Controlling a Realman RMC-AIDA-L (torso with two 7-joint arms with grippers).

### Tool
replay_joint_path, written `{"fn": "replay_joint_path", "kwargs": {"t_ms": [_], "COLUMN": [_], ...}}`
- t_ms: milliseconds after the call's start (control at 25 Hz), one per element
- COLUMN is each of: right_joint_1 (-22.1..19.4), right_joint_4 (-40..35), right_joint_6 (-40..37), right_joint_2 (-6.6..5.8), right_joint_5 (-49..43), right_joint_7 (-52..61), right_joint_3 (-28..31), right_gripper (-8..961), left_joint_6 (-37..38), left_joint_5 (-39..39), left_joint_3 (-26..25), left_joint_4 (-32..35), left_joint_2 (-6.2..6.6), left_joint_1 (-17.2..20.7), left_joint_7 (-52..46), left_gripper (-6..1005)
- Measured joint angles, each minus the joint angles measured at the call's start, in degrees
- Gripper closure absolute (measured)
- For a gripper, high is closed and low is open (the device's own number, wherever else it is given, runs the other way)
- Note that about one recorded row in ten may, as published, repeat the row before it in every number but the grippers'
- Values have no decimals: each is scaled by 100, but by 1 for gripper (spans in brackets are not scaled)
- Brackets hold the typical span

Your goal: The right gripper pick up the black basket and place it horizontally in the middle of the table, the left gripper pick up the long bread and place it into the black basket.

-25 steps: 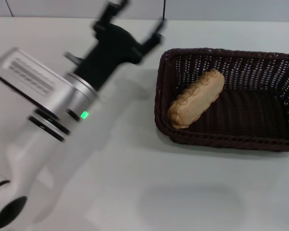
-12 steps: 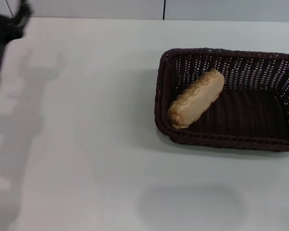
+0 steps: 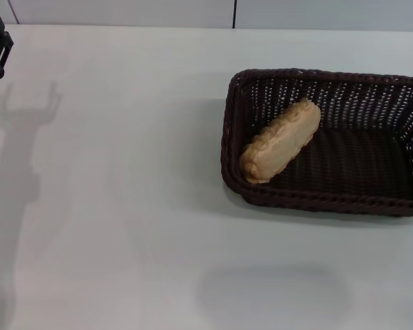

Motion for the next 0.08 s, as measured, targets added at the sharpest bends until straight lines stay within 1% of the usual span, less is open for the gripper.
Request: {"fn": "replay_joint_path", "kwargs": {"t_ms": [80], "right_joint_1": [-2], "right_joint_4": [-1], "right_joint_6": [0], "right_joint_2": [0], "right_joint_5": [1], "right_joint_7": [0], "right_joint_3": [-23], "right_gripper": [113], "left_joint_6": [0], "left_joint_5": [-1], "left_joint_3": [-1], "left_joint_4": [9], "left_joint_2": [0], "left_joint_1": [9], "left_joint_7": [-1], "left_gripper": [138]}}
